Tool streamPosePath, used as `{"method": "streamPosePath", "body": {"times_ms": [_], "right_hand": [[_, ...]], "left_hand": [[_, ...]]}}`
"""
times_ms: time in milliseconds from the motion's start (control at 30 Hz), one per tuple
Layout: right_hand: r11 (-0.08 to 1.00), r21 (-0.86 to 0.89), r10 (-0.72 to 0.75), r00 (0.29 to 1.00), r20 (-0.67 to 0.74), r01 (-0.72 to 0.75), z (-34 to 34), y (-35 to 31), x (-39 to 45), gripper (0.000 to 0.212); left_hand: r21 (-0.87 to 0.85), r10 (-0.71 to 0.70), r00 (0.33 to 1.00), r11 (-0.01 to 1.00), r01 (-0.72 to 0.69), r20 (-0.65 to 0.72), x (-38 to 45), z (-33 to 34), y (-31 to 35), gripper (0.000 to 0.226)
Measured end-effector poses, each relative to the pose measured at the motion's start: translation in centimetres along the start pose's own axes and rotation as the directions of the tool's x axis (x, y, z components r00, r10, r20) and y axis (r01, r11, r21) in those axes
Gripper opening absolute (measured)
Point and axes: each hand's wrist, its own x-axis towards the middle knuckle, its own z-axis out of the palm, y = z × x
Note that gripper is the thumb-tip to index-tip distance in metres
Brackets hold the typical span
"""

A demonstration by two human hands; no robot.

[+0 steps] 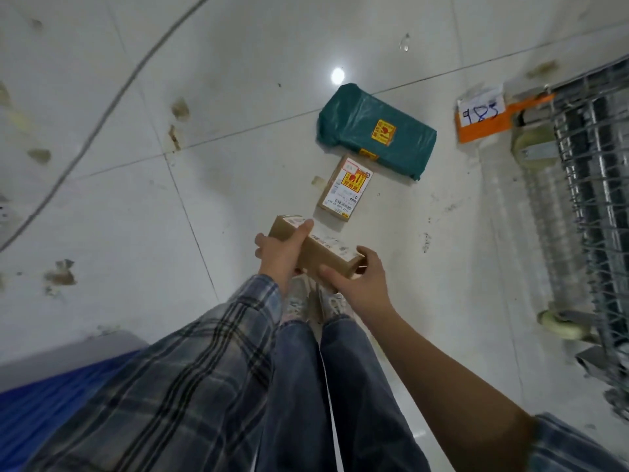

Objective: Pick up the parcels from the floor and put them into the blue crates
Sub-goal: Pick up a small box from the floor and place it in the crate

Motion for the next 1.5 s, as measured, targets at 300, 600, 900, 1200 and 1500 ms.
{"method": "streamPosePath", "body": {"times_ms": [300,600,900,1200,1500], "right_hand": [[0.977,0.205,0.019,0.976,0.217,-0.065,-0.4,-3.1,-2.4,0.056],[0.991,0.044,0.067,0.753,0.654,-0.127,-2.2,-7.4,-2.5,0.022],[0.959,0.249,-0.036,0.817,0.575,-0.133,-2.1,-9.9,-4.2,0.063],[0.961,0.269,-0.115,0.801,0.587,-0.059,2.4,-10.1,-7.4,0.042],[0.997,0.044,-0.072,0.751,0.657,0.057,9.0,-8.2,-13.0,0.037]], "left_hand": [[-0.297,0.074,0.991,0.954,-0.037,0.114,-2.9,-2.6,0.5,0.065],[-0.401,0.206,0.965,0.907,-0.127,0.161,-5.9,-6.6,0.2,0.047],[-0.585,0.233,0.972,0.794,-0.166,0.039,-8.9,-12.0,-0.8,0.048],[-0.592,0.219,0.974,0.793,-0.144,0.056,-11.6,-11.7,-5.5,0.038],[-0.492,0.255,0.964,0.851,-0.185,0.078,-12.5,-21.0,-11.6,0.054]]}}
